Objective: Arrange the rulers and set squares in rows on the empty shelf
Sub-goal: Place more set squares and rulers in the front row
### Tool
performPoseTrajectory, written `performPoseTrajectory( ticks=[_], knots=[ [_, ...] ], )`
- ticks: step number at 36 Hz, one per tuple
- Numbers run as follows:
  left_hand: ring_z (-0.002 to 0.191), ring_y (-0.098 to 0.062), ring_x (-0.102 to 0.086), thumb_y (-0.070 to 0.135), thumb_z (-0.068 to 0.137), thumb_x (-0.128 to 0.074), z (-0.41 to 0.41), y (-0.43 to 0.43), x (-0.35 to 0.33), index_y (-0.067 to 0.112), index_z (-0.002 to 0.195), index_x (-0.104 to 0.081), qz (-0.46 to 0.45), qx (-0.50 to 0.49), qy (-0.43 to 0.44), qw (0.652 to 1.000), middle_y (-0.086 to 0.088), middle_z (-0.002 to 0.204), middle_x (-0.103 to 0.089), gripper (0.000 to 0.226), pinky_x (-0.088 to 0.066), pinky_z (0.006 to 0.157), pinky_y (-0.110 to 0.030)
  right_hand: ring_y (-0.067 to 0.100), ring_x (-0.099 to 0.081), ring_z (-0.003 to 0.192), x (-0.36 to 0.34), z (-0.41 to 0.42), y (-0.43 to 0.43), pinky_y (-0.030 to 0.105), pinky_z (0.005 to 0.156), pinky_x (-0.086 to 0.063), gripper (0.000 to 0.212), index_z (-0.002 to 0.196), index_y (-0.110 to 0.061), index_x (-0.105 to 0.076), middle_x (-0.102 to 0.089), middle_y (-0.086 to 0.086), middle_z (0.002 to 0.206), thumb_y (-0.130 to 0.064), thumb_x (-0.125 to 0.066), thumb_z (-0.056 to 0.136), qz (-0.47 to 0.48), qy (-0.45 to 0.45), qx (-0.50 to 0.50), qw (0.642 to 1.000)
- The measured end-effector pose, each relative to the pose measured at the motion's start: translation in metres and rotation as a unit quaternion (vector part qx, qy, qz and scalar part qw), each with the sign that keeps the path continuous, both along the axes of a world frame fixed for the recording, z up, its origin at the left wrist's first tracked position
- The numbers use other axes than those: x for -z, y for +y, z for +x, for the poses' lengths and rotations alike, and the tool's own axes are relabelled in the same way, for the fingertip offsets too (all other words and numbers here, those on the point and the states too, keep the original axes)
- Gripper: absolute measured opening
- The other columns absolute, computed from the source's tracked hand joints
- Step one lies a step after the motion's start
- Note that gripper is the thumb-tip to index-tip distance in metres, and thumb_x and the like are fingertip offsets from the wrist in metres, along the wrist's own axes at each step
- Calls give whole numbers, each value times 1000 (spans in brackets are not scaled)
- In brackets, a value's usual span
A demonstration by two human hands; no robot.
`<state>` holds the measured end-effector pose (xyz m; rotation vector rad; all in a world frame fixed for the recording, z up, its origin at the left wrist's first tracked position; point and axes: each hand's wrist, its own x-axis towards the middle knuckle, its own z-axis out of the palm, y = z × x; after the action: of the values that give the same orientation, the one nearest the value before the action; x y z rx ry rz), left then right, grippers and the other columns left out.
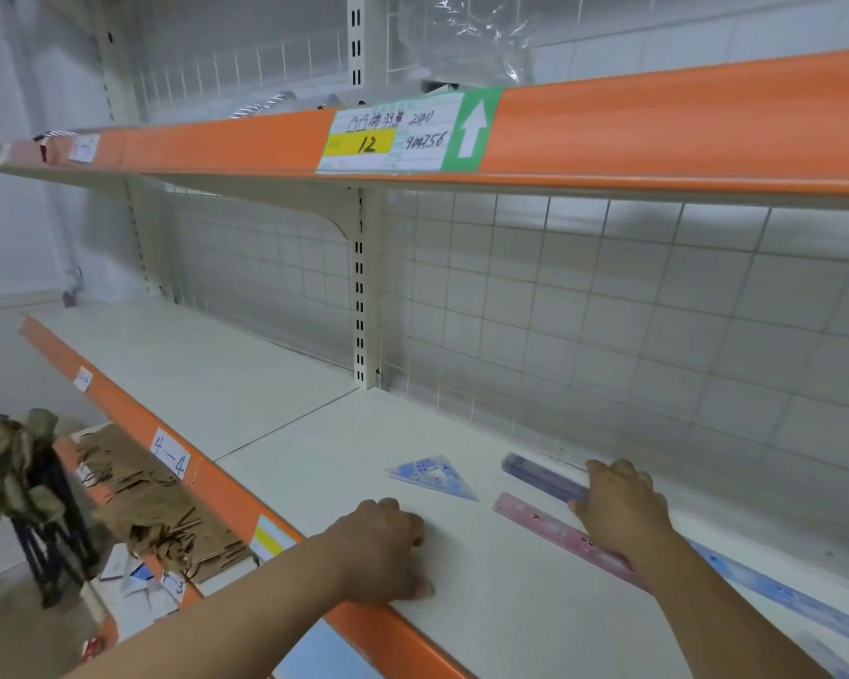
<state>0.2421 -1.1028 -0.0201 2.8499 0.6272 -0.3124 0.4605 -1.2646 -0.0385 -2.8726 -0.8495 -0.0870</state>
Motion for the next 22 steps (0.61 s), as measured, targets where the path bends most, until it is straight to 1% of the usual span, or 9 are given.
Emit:
performPoseTrajectory(
  ticks=[2,5,8,11,14,17,19,21,22],
  knots=[
    [120,-21,-43,50,85,-61,1,-2,1,23,132,-47,-2,0,1,1000,-3,127,-44,56,-42,94,-32,27,-43,119,-5,-6,-3,35,95,-41,41,131,-18,-47,-47,7,125,-37,-50,95,29,-27,2,999],
    [111,-20,-49,48,84,-62,4,-6,4,19,115,-54,-3,3,3,1000,-3,120,-48,43,-41,84,-28,26,-42,119,-14,-15,-10,33,95,-40,40,133,-20,-49,-48,7,126,-34,-52,95,65,-37,1,997],
    [107,-21,-52,53,84,-61,8,-11,7,20,98,-51,3,16,11,1000,-5,117,-51,38,-43,84,-29,26,-44,116,-22,-26,-22,31,91,-41,26,119,-20,-59,-51,7,119,-28,-52,95,94,-21,-1,995],
    [109,-23,-52,58,83,-61,12,-15,9,17,105,-53,9,38,16,999,-6,118,-51,48,-45,89,-33,26,-53,106,-29,-38,-38,29,85,-44,17,103,-13,-64,-59,8,108,-17,-50,94,65,-17,-16,998],
    [110,-23,-51,60,82,-60,15,-19,12,16,111,-52,9,50,18,999,-6,119,-50,54,-44,90,-33,23,-58,94,-33,-51,-57,29,79,-47,16,87,-16,-66,-64,6,98,-19,-51,91,63,19,-14,998],
    [108,-22,-50,61,81,-61,20,-23,13,17,110,-52,6,63,9,998,-4,118,-49,53,-44,88,-31,20,-56,76,-36,-69,-77,28,60,-43,25,67,-21,-55,-60,1,81,-12,-46,89,26,51,-7,998],
    [108,-21,-50,60,81,-61,23,-28,13,18,110,-52,4,74,3,997,-4,118,-49,52,-44,89,-31,18,-53,73,-35,-82,-90,26,55,-37,28,63,-19,-47,-55,2,76,-14,-47,91,-6,83,-11,996],
    [108,-21,-50,60,81,-61,26,-34,15,19,108,-51,2,86,-4,996,-4,118,-49,50,-44,90,-32,15,-57,75,-32,-94,-100,26,59,-40,25,66,-13,-53,-62,7,77,-16,-50,91,-35,121,-14,992],
    [108,-21,-49,60,81,-61,27,-38,16,20,107,-51,1,92,-8,996,-4,118,-49,48,-44,91,-32,17,-61,77,-30,-100,-105,25,62,-43,22,72,-8,-59,-68,9,84,-18,-53,91,-41,137,-6,990]
  ],
)
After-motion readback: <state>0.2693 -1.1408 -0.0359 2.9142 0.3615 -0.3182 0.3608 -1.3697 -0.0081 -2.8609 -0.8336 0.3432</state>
